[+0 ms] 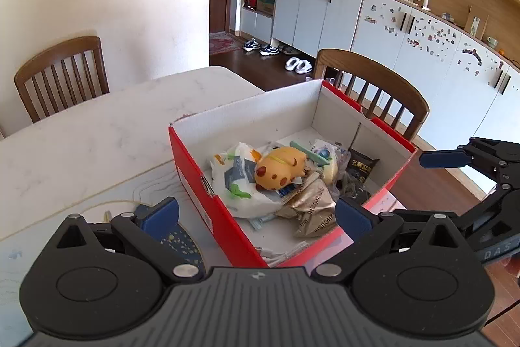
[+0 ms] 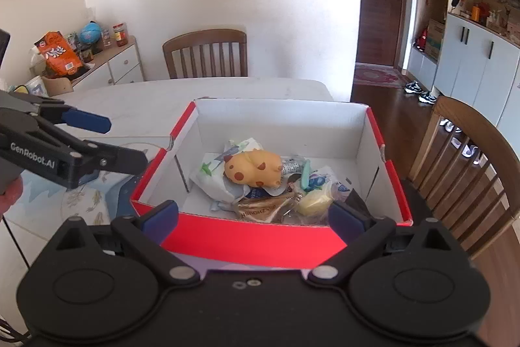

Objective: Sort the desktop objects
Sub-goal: 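Open both tools and withdraw them from the box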

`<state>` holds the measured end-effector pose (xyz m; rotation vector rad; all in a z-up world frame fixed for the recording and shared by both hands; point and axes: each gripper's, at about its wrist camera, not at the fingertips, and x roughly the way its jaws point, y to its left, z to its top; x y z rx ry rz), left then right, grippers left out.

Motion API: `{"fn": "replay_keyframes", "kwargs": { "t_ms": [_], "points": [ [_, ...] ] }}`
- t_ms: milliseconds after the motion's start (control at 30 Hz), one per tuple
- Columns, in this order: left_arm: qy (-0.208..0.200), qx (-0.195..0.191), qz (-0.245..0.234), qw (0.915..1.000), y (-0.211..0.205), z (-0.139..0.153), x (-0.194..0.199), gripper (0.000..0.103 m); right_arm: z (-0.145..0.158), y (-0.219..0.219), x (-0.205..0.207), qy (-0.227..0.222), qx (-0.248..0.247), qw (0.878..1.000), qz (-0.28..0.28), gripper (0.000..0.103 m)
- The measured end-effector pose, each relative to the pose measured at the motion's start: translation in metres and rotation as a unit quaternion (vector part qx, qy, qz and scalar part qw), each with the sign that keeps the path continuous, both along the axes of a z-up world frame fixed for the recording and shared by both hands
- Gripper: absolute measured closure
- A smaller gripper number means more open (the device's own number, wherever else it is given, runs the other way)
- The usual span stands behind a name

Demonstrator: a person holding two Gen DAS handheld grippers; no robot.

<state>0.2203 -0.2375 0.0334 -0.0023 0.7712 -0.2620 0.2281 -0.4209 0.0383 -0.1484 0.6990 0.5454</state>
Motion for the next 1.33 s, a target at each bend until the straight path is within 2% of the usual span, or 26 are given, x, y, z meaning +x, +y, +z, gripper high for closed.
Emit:
{"fn": "replay_keyframes", "kwargs": {
  "t_ms": [400,800,1067,1333],
  "points": [
    [0.036,-0.018,0.014,0.9991,0.006,-0.020,-0.009,0.000,-0.002,-0.007,0.001,0.015,0.016,0.999,-0.025,0.003],
    [0.043,-0.015,0.013,0.9989,0.008,-0.028,-0.009,0.000,-0.003,-0.003,0.004,0.028,0.021,0.999,-0.022,0.003],
    [0.057,-0.029,0.025,0.9976,0.014,-0.032,-0.007,0.000,-0.004,-0.002,0.003,0.033,0.023,0.999,-0.023,0.003],
    [0.044,-0.027,0.019,0.9985,0.020,-0.028,-0.013,0.000,-0.004,0.002,-0.002,0.035,0.018,0.999,-0.029,0.003]
  ]
}}
